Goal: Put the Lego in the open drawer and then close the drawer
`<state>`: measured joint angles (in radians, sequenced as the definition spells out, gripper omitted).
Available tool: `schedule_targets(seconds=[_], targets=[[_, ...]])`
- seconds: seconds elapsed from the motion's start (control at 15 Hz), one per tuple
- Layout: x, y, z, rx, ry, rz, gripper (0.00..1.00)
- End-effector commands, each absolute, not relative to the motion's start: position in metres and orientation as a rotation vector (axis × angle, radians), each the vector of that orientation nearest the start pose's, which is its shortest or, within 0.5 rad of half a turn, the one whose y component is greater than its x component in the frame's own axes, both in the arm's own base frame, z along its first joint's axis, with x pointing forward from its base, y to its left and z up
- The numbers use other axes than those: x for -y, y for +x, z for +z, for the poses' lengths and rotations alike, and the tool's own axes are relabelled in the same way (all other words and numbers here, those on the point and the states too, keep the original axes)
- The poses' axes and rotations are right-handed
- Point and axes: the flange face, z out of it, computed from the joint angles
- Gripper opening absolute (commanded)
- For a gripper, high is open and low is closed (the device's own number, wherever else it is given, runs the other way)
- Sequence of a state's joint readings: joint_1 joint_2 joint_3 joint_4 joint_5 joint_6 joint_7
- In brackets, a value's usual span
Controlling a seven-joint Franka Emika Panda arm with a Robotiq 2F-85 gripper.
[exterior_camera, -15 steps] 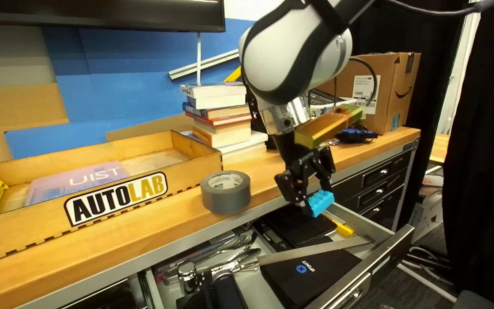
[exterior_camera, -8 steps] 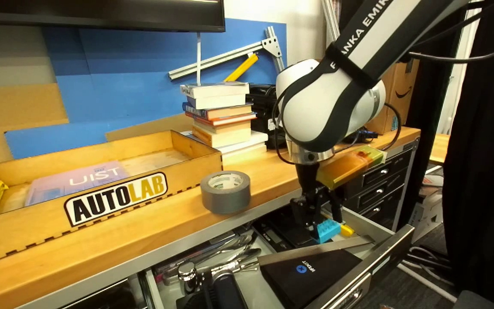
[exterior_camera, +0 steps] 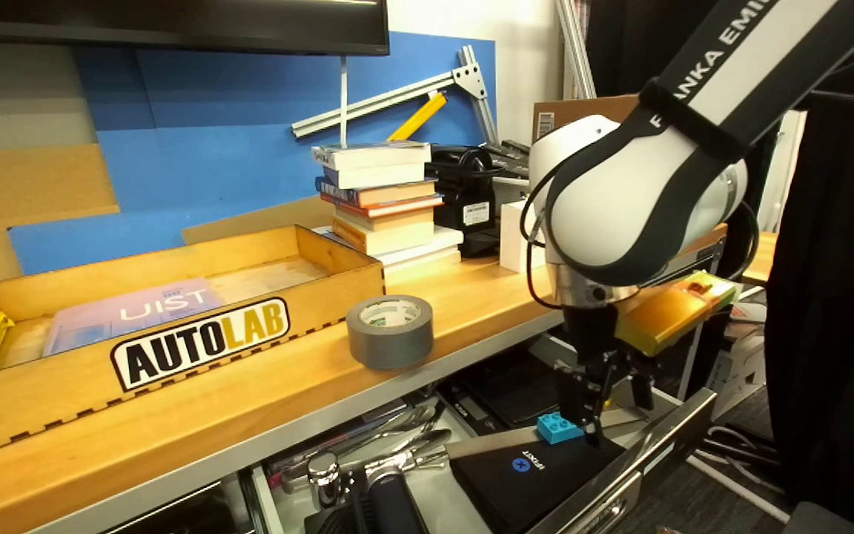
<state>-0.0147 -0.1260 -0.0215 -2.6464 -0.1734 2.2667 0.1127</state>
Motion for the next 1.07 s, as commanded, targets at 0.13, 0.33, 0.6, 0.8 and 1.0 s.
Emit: schedule_targets(seconds=[0.13, 0.33, 0.6, 0.8, 1.0], targets=[[0.038, 0.345, 0.283, 0.034, -3.149, 0.544, 1.00], [0.045, 0.350, 0.262, 0.156, -3.049, 0.714, 1.00], [0.038, 0.363, 0.226, 0.259, -3.011, 0.799, 1.00], [0.034, 0.370, 0.211, 0.290, -2.988, 0.799, 1.00], [0.033, 0.381, 0.208, 0.140, -3.001, 0.714, 1.00]])
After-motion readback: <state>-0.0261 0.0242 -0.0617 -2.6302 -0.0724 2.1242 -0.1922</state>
